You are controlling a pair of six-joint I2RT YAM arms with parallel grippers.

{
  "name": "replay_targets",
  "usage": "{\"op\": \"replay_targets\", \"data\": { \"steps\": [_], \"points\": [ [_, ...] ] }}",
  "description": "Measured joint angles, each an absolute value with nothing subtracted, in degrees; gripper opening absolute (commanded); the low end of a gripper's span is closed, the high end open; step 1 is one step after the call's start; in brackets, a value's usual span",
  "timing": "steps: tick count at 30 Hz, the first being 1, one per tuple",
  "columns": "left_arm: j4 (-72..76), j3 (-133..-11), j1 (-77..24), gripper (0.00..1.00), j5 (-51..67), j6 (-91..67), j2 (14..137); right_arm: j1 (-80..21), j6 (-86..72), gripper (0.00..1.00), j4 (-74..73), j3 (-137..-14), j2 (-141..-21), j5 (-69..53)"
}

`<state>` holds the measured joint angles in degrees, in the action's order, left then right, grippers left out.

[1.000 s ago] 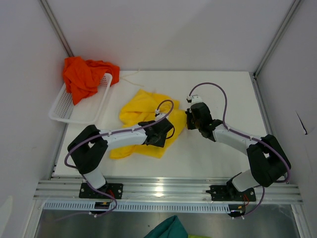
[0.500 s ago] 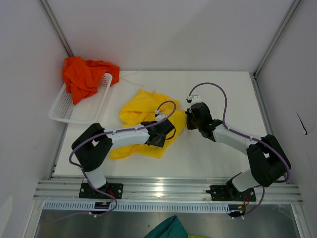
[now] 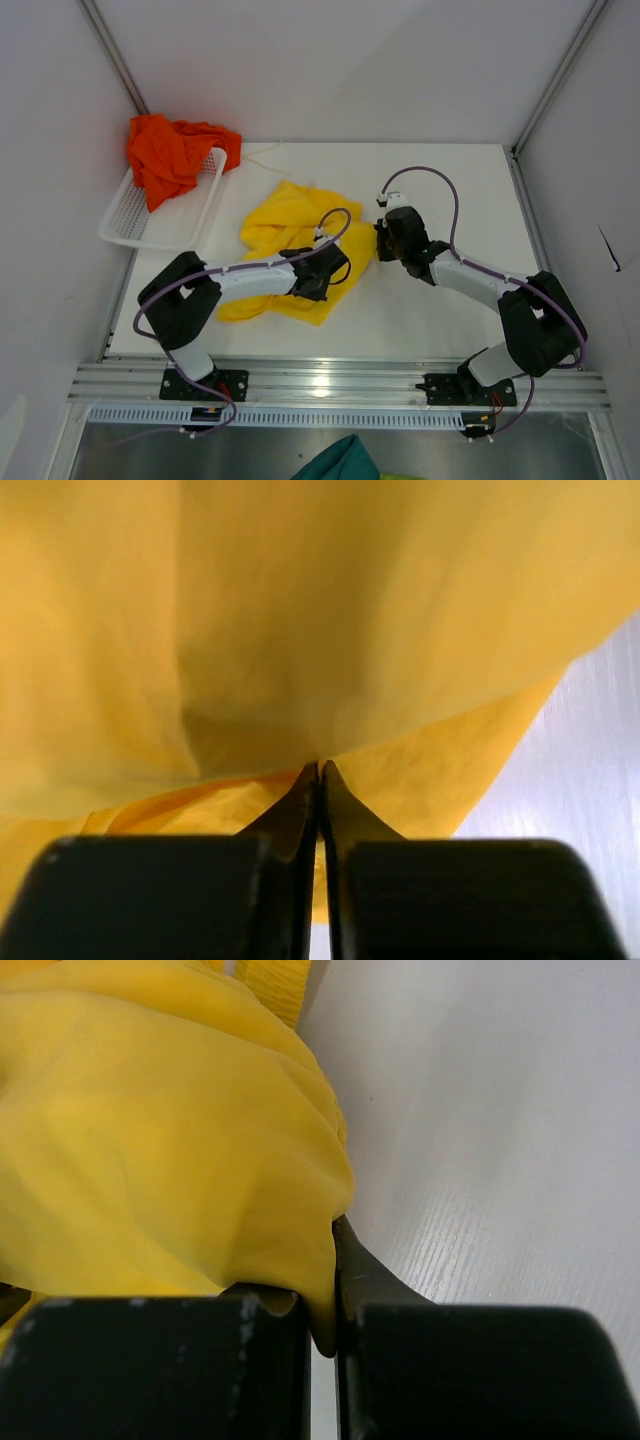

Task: Fold and stack the shorts
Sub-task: Flatten the shorts out

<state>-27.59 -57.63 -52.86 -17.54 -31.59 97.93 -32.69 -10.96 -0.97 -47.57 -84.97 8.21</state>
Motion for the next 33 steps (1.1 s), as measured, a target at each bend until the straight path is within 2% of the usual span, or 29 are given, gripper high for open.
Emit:
{"op": "replay_targets", "data": {
  "steps": [10, 18, 24, 33],
  "points": [
    [-33.3, -56.8, -52.8, 0.00, -17.8, -33.5, 87.7, -32.4, -11.0, 0.00, -1.0, -47.6, -85.0, 8.1],
    [-40.5, -56.6, -46.9, 0.00, -21.0, -37.8, 70.1, -33.8, -10.9, 0.00, -2.4, -47.6, -84.6, 9.7],
    [-44.6, -60.1, -35.9, 0.00, -21.4, -39.0, 54.9, -41.1, -10.2, 0.00, -16.9, -54.6, -84.0, 15.5],
    [-51.4, -74.6, -23.7, 0.00, -20.5, -36.7, 57.3, -47.3, -9.4, 0.04, -38.7, -70.3, -85.5, 14.2]
  ]
}}
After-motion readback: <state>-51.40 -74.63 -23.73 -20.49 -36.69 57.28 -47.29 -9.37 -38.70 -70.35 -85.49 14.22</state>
